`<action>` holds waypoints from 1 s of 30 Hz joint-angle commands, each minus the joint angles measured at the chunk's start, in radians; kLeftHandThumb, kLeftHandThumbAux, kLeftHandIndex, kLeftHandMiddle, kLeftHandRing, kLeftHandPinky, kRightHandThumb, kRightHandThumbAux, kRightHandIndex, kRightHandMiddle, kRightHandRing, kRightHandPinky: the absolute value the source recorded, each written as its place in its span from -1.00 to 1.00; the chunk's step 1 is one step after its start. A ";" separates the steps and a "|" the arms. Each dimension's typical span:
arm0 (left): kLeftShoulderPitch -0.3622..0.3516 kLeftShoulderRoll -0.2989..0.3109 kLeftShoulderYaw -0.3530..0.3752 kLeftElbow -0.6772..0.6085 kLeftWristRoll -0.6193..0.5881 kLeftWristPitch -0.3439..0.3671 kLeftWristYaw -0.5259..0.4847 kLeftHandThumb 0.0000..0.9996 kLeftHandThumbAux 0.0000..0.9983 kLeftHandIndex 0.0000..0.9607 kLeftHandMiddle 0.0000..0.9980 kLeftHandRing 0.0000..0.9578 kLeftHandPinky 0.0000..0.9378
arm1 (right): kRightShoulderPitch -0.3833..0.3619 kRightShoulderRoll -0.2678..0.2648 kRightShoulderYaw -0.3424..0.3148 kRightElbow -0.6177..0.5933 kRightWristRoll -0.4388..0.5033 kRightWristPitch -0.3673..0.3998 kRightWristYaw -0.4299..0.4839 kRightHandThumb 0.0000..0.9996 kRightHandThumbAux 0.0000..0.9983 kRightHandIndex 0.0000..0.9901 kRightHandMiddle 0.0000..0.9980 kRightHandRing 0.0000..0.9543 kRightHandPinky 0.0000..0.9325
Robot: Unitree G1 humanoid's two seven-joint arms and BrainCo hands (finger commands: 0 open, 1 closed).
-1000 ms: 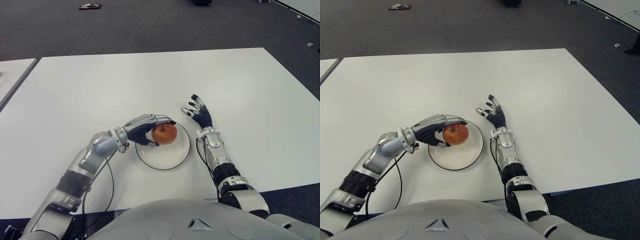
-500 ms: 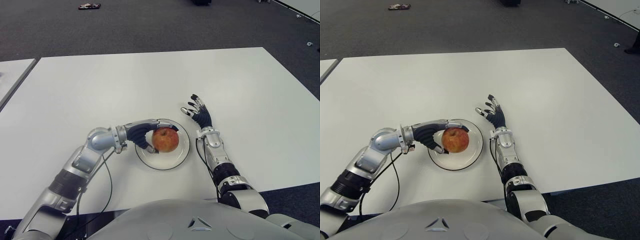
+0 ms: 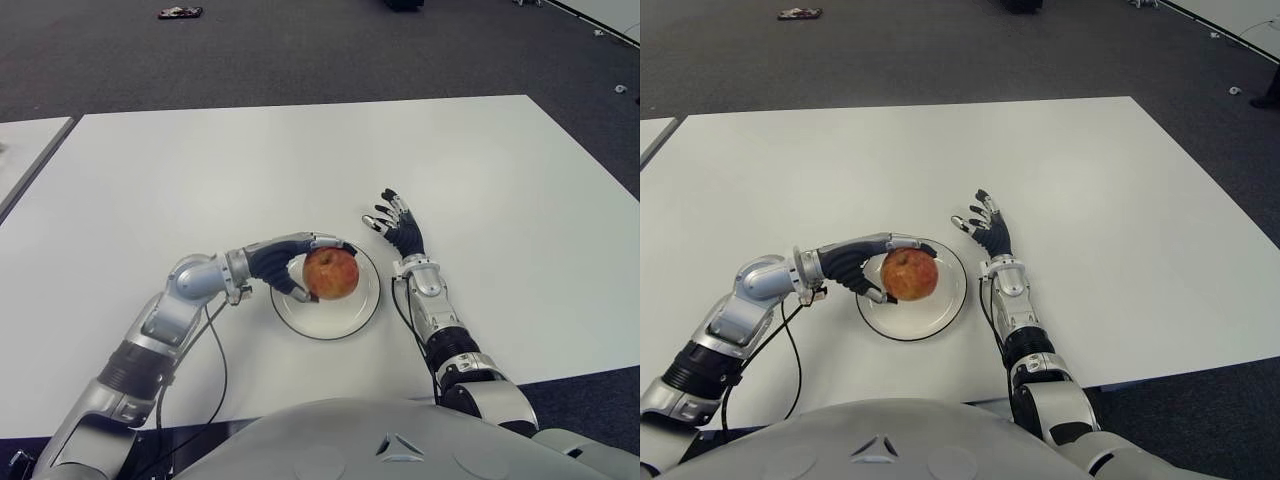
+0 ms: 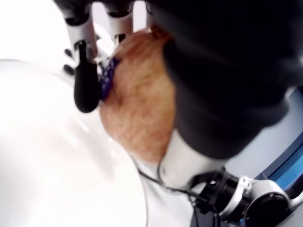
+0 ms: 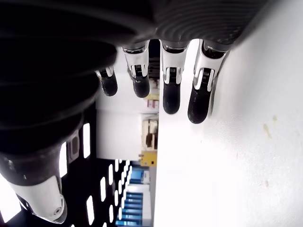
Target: Put the apples into the plate.
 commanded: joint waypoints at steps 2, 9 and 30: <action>0.001 0.005 0.021 -0.003 -0.020 0.005 -0.007 -0.85 -0.43 -1.00 -1.00 -1.00 -1.00 | 0.062 0.008 0.004 0.049 0.003 0.065 0.006 -0.70 0.45 -0.97 -0.79 -0.67 -0.51; 0.012 0.013 0.031 -0.039 0.004 0.044 0.002 -0.87 -0.49 -1.00 -1.00 -1.00 -1.00 | 0.067 0.011 0.004 0.038 0.002 0.072 0.003 -0.70 0.46 -0.97 -0.78 -0.65 -0.49; 0.013 0.011 0.045 -0.061 0.028 0.117 0.015 -0.87 -0.57 -1.00 -1.00 -1.00 -1.00 | 0.071 0.006 0.009 0.038 -0.001 0.071 0.015 -0.70 0.47 -0.96 -0.77 -0.67 -0.56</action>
